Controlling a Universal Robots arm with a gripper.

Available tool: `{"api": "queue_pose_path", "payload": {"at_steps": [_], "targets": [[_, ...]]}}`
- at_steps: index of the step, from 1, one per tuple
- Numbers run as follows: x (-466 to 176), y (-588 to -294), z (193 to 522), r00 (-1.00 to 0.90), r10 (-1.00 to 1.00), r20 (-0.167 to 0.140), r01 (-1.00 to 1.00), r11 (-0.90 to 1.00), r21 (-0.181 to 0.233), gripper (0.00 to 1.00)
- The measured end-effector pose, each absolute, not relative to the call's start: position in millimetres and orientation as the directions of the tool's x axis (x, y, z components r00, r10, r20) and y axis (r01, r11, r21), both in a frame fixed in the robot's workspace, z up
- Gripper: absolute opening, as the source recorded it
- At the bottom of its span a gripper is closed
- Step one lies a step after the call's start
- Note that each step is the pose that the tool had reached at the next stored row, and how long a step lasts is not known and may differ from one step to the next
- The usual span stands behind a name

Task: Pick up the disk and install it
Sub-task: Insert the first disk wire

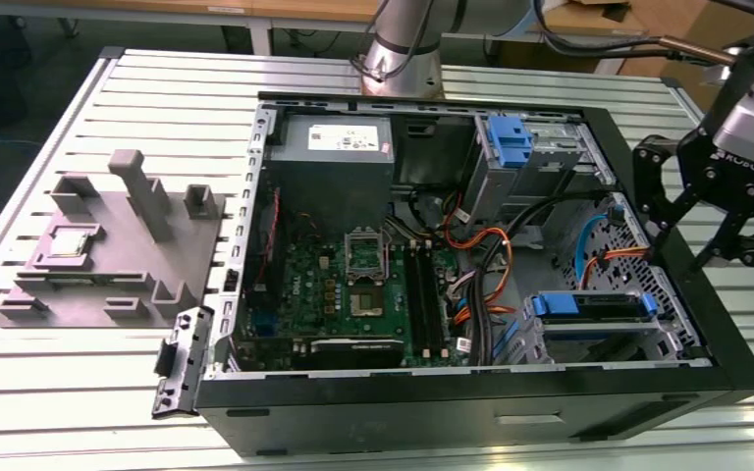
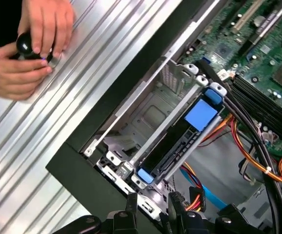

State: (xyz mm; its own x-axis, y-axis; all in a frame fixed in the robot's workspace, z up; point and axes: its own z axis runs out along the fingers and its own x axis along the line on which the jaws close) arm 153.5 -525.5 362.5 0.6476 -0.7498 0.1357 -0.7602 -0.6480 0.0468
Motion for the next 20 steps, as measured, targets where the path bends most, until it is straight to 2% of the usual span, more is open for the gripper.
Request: {"api": "queue_pose_path", "payload": {"at_steps": [20], "targets": [[153,-514,355,0.712,-0.688,0.137,-0.699,-0.714,0.048,0.38]]}}
